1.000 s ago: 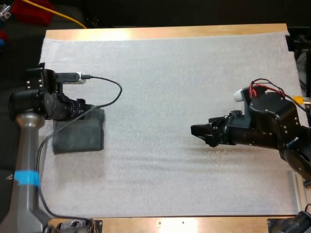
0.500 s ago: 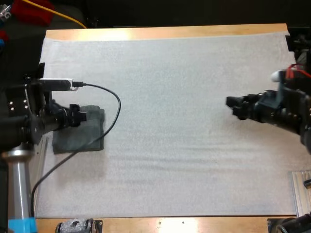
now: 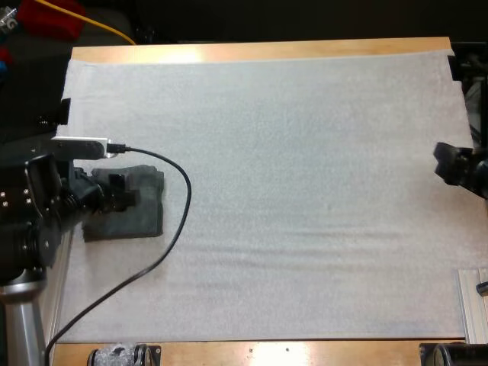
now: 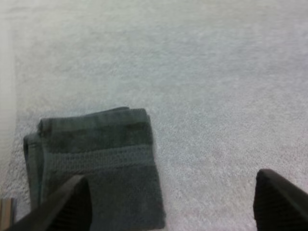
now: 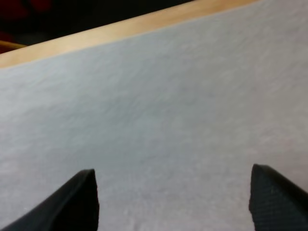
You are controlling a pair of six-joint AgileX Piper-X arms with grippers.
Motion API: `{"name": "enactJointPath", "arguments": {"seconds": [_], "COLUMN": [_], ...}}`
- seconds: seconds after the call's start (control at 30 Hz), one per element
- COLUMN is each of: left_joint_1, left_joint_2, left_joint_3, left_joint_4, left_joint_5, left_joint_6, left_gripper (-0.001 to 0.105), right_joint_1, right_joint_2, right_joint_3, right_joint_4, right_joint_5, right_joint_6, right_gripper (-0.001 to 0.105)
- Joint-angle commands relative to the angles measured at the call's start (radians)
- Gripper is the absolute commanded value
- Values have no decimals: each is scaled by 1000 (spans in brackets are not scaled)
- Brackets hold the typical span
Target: Pick towel from pile, fold and stack
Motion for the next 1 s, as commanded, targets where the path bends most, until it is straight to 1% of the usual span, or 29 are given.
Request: {"name": "enactJointPath", "arguments": {"seconds": [0.0, 0.13, 0.2, 0.37, 0.4, 0.6, 0.63, 0.73, 0.77, 0.83, 0.97], "left_joint_1": [-25, -67, -76, -76, -76, -76, -76, -76, -76, -76, -76], "left_joint_2": [-14, -33, -49, -105, -192, -310, -378, -451, -497, -537, -647], "left_joint_3": [-5, -5, -5, -5, -5, -5, -5, -5, 4, 20, 78], "left_joint_4": [-1, 2, 8, 7, 7, 7, 11, 33, 47, 67, 116], "left_joint_5": [-2, -26, -59, -86, -86, -86, -86, -86, -80, -79, -79], "left_joint_6": [-8, -8, -8, -7, 0, -1, -1, -1, -1, -1, -1], "left_gripper": [68, 68, 68, 68, 68, 68, 68, 68, 68, 68, 68], "right_joint_1": [-7, -7, -5, -5, -5, -5, -5, -5, -5, -5, -5], "right_joint_2": [-24, -63, -92, -161, -245, -348, -402, -464, -501, -531, -608], "right_joint_3": [-8, -8, -8, -8, -8, -8, -8, -8, -8, -8, -8], "right_joint_4": [23, 71, 92, 113, 159, 194, 204, 219, 231, 243, 260], "right_joint_5": [49, 108, 133, 134, 134, 134, 134, 134, 134, 134, 134], "right_joint_6": [-31, -84, -100, -132, -166, -166, -164, -164, -164, -164, -164], "right_gripper": [64, 64, 64, 64, 64, 64, 64, 64, 64, 64, 64]}}
